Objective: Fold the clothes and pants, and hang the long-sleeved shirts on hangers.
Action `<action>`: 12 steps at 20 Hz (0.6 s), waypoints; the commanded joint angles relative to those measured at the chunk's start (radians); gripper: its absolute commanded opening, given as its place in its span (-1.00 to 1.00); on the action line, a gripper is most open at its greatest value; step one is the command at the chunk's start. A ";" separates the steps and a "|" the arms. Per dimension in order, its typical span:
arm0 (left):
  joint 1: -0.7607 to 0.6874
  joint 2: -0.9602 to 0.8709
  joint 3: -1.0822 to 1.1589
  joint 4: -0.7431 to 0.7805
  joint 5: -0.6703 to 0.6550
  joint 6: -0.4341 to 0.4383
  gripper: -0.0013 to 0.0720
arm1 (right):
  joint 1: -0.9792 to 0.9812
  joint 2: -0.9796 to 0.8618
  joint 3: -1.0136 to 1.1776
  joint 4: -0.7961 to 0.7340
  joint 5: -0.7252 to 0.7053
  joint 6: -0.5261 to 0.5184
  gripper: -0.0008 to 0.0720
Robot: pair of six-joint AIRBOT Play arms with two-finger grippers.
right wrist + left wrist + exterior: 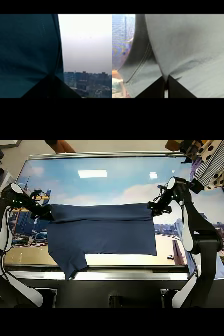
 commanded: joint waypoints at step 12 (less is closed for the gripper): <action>0.183 0.200 -0.157 -0.077 -0.005 -0.043 0.16 | -0.105 0.239 -0.047 0.129 0.020 -0.224 0.35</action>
